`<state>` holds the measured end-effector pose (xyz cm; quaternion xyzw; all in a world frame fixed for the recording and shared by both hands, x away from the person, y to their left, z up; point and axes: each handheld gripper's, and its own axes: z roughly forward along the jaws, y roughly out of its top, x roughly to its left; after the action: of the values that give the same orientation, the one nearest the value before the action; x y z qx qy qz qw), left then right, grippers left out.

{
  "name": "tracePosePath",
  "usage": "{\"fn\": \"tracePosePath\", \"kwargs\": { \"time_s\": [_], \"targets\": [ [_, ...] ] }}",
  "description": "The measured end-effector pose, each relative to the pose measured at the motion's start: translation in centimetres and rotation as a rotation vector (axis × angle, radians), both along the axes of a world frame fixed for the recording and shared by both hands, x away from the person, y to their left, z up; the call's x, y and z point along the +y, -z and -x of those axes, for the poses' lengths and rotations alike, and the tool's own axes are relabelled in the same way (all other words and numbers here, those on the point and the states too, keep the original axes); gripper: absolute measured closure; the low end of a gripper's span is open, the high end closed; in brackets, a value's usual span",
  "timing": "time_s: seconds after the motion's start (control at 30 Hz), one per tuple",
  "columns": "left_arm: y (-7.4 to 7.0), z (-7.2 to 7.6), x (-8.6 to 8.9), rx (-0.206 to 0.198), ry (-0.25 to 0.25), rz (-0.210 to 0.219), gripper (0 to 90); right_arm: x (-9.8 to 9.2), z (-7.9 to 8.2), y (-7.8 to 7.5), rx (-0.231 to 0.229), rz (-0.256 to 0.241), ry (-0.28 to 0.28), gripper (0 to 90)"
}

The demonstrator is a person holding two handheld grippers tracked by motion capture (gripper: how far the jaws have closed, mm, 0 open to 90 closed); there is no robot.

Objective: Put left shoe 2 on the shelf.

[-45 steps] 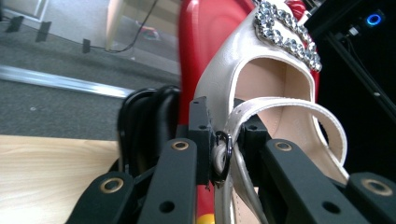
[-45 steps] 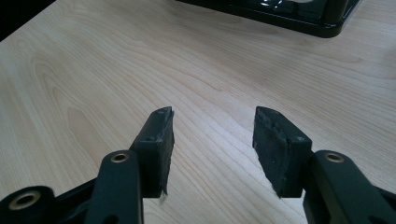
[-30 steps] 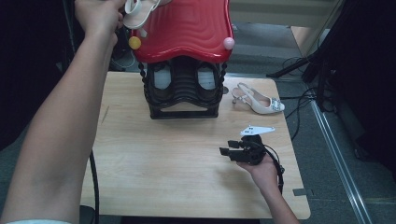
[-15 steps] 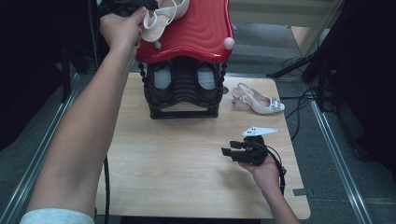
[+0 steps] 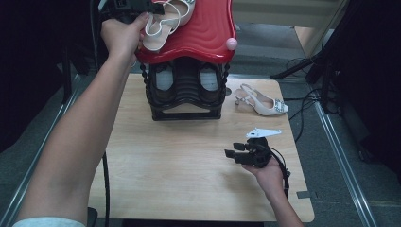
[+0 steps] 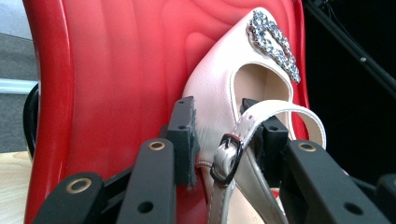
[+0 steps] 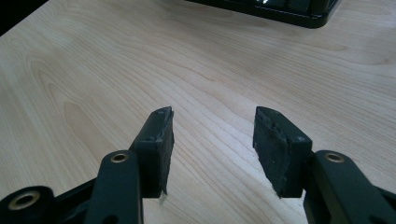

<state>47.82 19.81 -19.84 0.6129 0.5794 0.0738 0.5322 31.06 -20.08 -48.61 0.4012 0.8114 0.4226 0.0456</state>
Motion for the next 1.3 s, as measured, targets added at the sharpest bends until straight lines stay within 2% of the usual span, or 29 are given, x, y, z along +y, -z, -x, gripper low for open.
{"fn": "tracePosePath", "kwargs": {
  "time_s": [0.1, 0.2, 0.4, 0.5, 0.63, 0.7, 0.8, 1.0, 1.2, 1.3],
  "targets": [
    [-0.2, 0.3, 0.0, 0.005, 0.022, -0.017, 60.5, -0.1, -0.1, 0.0, -0.003, 0.0, 0.002, 49.1],
    [-0.5, 0.6, 0.1, 0.001, 0.039, -0.007, 55.9, -0.4, 0.0, -0.1, -0.003, -0.006, 0.012, 49.1],
    [-1.3, 1.5, 1.0, -0.019, 0.045, -0.022, 54.5, -0.8, 0.0, -0.2, -0.002, -0.012, 0.027, 49.1],
    [-1.8, 1.8, 1.4, -0.007, 0.064, -0.04, 54.4, -0.7, 0.0, -0.2, 0.0, -0.007, 0.023, 49.1],
    [-2.3, 2.3, 2.5, -0.016, 0.055, -0.054, 54.3, -0.6, -0.1, -0.1, 0.0, -0.007, 0.023, 49.1],
    [-2.2, 2.4, 3.2, -0.013, 0.037, -0.067, 53.8, -0.6, -0.1, -0.1, 0.002, -0.005, 0.023, 49.2],
    [-1.7, 2.6, 4.4, -0.008, 0.017, -0.063, 53.3, -0.7, -0.1, -0.1, -0.002, -0.005, 0.023, 49.1],
    [-0.9, 2.9, 6.2, 0.003, 0.004, -0.07, 52.9, -0.8, -0.1, -0.2, 0.004, -0.008, 0.03, 49.1],
    [0.5, 3.8, 7.4, -0.001, 0.012, -0.039, 51.8, -0.7, -0.2, -0.1, 0.004, -0.008, 0.027, 49.1],
    [1.1, 4.3, 7.5, -0.008, 0.003, -0.085, 51.3, -0.7, -0.1, -0.1, 0.006, -0.009, 0.024, 49.2]
  ]
}}
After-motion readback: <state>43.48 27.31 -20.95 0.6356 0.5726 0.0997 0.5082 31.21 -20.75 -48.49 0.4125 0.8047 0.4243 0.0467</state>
